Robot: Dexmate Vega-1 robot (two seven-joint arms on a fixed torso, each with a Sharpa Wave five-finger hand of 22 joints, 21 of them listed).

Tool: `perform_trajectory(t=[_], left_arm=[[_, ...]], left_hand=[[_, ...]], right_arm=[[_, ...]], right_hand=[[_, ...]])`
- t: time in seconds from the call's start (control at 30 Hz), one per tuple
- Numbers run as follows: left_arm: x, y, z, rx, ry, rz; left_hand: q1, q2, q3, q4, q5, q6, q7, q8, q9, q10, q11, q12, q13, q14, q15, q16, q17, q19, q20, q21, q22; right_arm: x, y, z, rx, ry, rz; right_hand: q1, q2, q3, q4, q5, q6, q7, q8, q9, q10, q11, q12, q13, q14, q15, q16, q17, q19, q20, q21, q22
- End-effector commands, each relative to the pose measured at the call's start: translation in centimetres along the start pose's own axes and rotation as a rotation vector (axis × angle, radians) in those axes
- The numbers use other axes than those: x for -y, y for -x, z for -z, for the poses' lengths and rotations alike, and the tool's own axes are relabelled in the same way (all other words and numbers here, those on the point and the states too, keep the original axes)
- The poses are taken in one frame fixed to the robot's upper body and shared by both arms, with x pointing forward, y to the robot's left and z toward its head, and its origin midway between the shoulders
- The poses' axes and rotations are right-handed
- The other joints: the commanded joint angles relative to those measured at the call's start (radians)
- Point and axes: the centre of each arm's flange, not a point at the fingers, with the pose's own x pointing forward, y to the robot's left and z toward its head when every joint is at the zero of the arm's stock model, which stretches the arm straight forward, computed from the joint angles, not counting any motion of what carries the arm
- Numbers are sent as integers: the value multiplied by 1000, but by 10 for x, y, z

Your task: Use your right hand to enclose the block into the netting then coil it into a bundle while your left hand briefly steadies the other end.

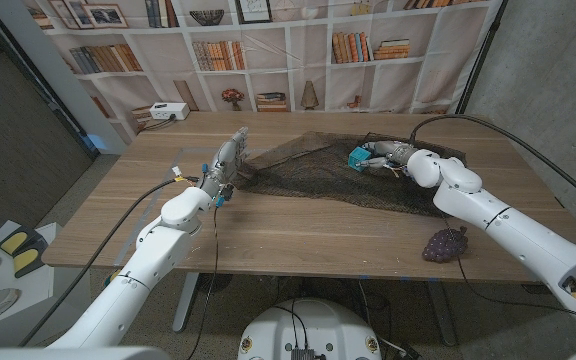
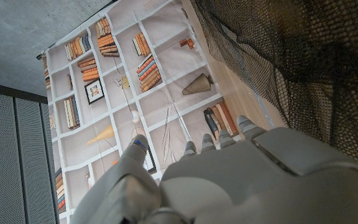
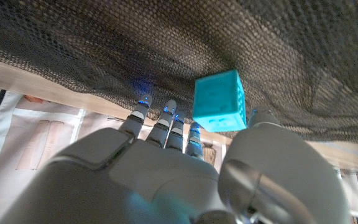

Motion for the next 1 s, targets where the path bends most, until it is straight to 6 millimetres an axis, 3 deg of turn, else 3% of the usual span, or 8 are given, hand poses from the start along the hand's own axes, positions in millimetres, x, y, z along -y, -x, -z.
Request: perform_trajectory(t=[0.03, 0.2, 0.5, 0.67, 1.0], left_arm=[[-1, 0, 0, 4, 5, -1], [-3, 2, 1, 8, 6, -6], [-7, 5, -3, 26, 5, -16], [-10, 6, -3, 27, 6, -18], [-16, 9, -5, 40, 8, -18]], left_hand=[[10, -3, -4, -1, 9, -56, -5, 2, 6, -81, 8, 3, 1, -64, 7, 3, 4, 1, 5, -6, 6], [10, -2, -4, -1, 9, -55, -5, 2, 6, -81, 8, 3, 1, -64, 8, 3, 4, 1, 6, -6, 6], [10, -2, -5, -1, 9, -55, -7, 2, 6, -80, 7, 3, 1, -58, 21, 5, 5, 1, 15, -7, 6], [9, -3, -7, 0, 9, -56, -9, 2, 6, -80, 5, 3, 2, -47, 47, 8, 6, 3, 52, -6, 7], [6, -4, -10, 2, 8, -53, -13, 3, 6, -68, 12, 8, 2, -28, 63, 13, 7, 7, 65, -4, 8]], right_arm=[[19, 19, -26, 152, -109, 222], [24, 15, -43, 273, -113, 165], [28, 11, -77, 388, -58, 132], [32, 7, -98, 437, -6, 140], [34, -1, -138, 514, 84, 111]], right_hand=[[17, 17, 9, -13, 7, -13, -1, 4, 5, -20, -5, -9, 5, -13, 1, -4, 4, -13, 4, -5, 4], [28, 18, 11, -26, 6, -11, 3, 9, 6, -12, -3, -4, 7, -7, -7, 1, 6, 23, 0, 8, 4], [0, 6, -5, -21, 3, -37, 4, 4, 7, -35, 7, -12, 9, -34, -2, -6, 10, 36, -8, 12, 4], [2, 4, -6, -25, 4, -35, 4, 6, 7, -35, 10, -11, 9, -32, -4, -5, 10, 43, -9, 14, 4], [17, 8, -1, -39, 7, -11, 2, 18, 7, -18, 3, -3, 10, -19, -4, 1, 10, 60, -13, 20, 4]])
